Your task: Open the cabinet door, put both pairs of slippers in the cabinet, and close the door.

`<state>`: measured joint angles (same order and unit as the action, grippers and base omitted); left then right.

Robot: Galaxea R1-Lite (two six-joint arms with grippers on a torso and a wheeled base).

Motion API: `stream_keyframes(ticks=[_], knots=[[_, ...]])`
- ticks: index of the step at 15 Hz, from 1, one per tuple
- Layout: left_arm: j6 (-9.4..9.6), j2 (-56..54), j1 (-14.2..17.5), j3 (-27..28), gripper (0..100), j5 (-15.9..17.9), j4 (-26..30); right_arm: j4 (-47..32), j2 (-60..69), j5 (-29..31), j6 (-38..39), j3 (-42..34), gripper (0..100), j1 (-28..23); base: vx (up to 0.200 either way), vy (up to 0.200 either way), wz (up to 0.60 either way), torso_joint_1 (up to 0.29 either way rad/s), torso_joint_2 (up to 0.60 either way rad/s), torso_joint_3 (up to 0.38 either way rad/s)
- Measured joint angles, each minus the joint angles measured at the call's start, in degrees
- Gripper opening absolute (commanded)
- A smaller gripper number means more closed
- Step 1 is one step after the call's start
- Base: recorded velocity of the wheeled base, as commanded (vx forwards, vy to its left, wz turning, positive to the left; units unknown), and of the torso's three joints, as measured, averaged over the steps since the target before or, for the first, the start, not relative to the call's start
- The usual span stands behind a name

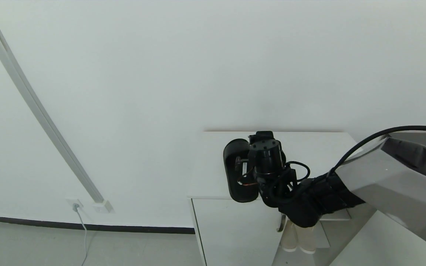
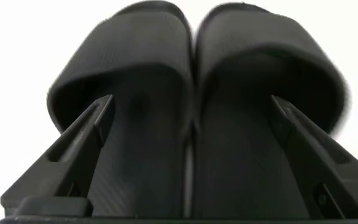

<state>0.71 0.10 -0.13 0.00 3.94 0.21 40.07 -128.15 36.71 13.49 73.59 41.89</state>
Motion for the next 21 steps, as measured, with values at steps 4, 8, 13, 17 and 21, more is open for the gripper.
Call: stream_keyframes(ticks=[4,8,13,17,21], knots=[[0.0,0.0,0.0,0.0,0,0.02,0.0,-0.17,-4.07,-0.5,-1.38,5.51,100,-2.21,0.0,0.0,0.0,0.0,0.0,0.0],[-0.02,0.0,-0.05,0.0,0,0.0,0.0,-0.28,-6.53,-0.59,-2.5,10.01,100,-3.08,0.0,0.0,0.0,0.0,0.0,0.0],[-0.17,0.0,0.0,0.0,0,-0.06,0.0,-0.28,-8.02,-0.59,-2.5,11.39,0,-3.06,0.0,0.0,0.0,0.0,0.0,0.0],[-0.28,0.0,0.0,0.0,0,-0.06,0.0,-0.3,-8.27,-0.57,-2.5,11.63,0,-3.06,0.0,0.0,0.0,0.0,0.0,0.0],[-0.27,0.0,0.0,0.0,0,-0.06,0.0,-0.22,-7.59,-0.33,-2.52,10.72,0,-2.95,0.0,0.0,0.0,0.0,0.0,0.0]])
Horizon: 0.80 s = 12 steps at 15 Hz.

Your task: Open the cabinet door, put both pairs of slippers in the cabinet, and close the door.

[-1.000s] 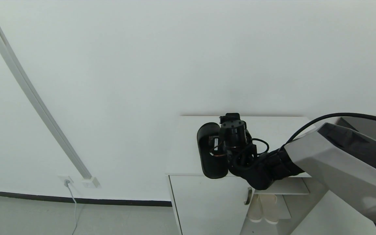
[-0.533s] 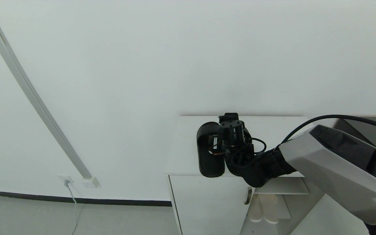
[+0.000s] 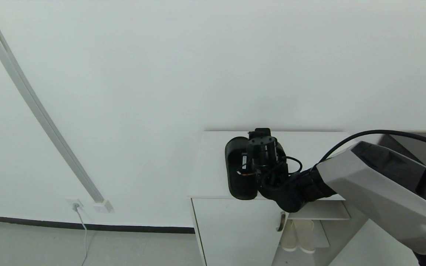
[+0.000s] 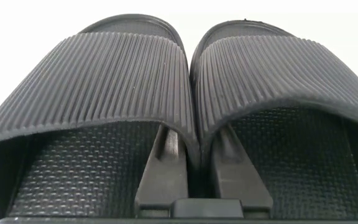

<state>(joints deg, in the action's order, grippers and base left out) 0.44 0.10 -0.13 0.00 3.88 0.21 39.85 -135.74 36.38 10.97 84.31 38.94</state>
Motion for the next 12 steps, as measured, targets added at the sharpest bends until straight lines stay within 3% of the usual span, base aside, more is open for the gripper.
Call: stream_keyframes(ticks=[6,12], knots=[[0.0,0.0,0.0,0.0,0,0.0,0.01,1.89,9.89,-1.73,-0.38,-11.48,0,2.93,0.0,0.0,0.0,0.0,0.0,0.0],[0.0,0.0,0.0,0.0,0,0.0,0.0,9.69,25.33,-12.59,-1.56,-36.66,0,5.74,0.0,0.0,0.0,0.0,0.0,0.0]])
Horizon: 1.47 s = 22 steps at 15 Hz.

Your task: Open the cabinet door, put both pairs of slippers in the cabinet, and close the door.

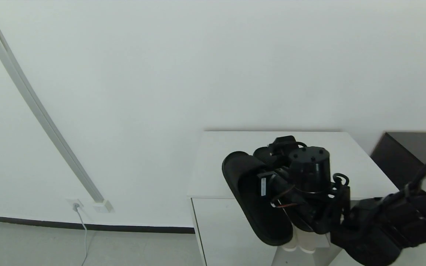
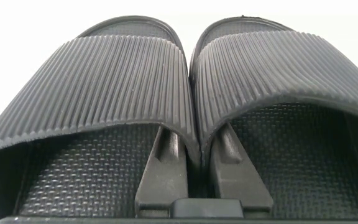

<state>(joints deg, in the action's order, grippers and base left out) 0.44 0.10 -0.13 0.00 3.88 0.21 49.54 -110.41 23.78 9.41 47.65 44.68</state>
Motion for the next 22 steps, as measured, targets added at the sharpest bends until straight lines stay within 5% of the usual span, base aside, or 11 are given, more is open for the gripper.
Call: stream_keyframes(ticks=[6,22], knots=[[-0.06,0.0,0.0,0.0,0,-0.05,0.0,1.26,6.03,-2.83,-1.21,-7.39,0,1.6,0.0,0.0,0.0,0.0,0.0,0.0],[-0.09,0.0,-0.02,0.0,0,0.0,-0.02,1.34,6.52,-1.49,-1.07,-7.94,0,2.61,-0.175,0.0,0.0,0.003,0.0,0.004]])
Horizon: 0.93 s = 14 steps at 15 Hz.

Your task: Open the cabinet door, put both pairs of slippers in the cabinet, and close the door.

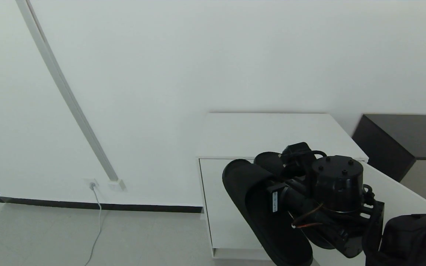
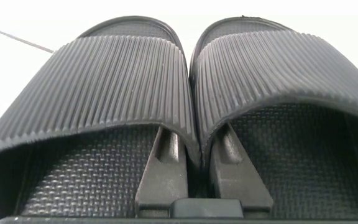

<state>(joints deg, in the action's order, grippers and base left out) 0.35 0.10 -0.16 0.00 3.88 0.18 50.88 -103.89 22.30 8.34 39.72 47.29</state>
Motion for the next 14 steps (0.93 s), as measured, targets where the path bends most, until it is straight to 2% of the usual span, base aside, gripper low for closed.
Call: stream_keyframes(ticks=[11,14], knots=[[0.02,0.0,0.02,0.0,0,0.0,0.02,2.93,-0.09,-0.27,-0.18,-0.94,0,0.37,0.0,0.0,0.0,0.0,0.0,0.0],[0.09,0.0,0.02,0.0,0,0.0,0.06,2.93,-0.22,-0.29,-0.16,-0.96,0,0.32,0.0,-0.2,0.0,0.002,0.0,0.004]])
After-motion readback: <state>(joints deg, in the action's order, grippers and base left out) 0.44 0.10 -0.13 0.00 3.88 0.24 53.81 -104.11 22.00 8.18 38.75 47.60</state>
